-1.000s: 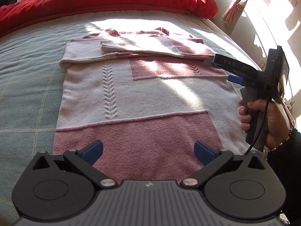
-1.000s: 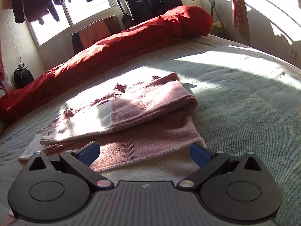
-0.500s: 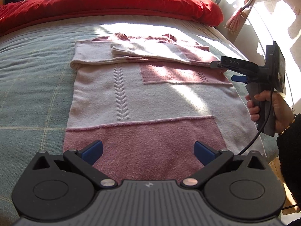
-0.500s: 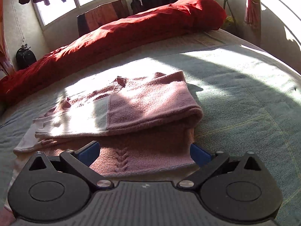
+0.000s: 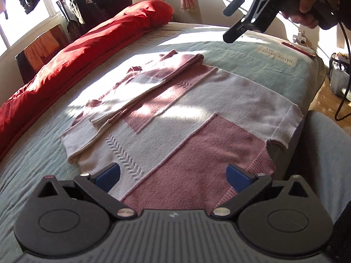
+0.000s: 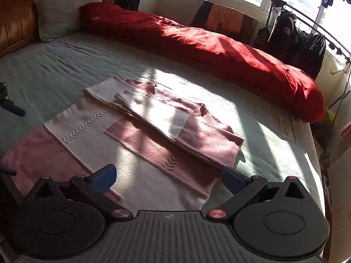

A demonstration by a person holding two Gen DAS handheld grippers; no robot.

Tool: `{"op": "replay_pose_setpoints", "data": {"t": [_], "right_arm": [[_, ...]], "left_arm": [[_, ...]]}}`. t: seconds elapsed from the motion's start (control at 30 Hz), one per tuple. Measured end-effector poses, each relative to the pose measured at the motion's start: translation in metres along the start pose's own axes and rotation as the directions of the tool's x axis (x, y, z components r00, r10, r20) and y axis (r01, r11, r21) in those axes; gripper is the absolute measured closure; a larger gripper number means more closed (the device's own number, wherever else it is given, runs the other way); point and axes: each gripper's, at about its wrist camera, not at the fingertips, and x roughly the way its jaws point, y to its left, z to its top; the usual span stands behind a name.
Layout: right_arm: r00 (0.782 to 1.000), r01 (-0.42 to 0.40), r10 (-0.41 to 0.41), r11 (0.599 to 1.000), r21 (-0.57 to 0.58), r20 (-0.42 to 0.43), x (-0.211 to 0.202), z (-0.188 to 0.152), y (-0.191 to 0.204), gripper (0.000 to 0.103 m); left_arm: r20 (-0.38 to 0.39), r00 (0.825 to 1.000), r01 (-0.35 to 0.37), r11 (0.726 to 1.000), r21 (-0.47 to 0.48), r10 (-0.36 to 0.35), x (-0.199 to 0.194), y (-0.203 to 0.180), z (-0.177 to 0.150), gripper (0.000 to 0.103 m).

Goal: Fold clothes
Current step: 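Move both open grippers down to the ribbed pink hem, rolling them sideways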

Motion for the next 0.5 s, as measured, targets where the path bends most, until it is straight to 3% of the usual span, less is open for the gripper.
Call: {"op": "replay_pose_setpoints", "data": {"t": [0.17,0.33,0.5], "right_arm": [[0.990,-0.112,0.112,0.994,0.002,-0.089,0.045,-0.029,0.061,0.000],[0.985,-0.103,0.099,0.995,-0.020,-0.143,0.084,-0.051,0.107,0.000],[0.973,-0.096,0.084,0.994,-0.045,-0.213,0.096,-0.064,0.120,0.000]], "left_arm": [[-0.061,0.998,0.025,1.000,0.009,-0.024,0.035,-0.021,-0.021,0.001],[-0.120,0.993,0.011,0.998,-0.060,-0.018,0.057,-0.027,-0.041,0.001],[-0.165,0.985,0.034,0.997,-0.073,-0.046,0.061,-0.035,-0.059,0.001]]}}
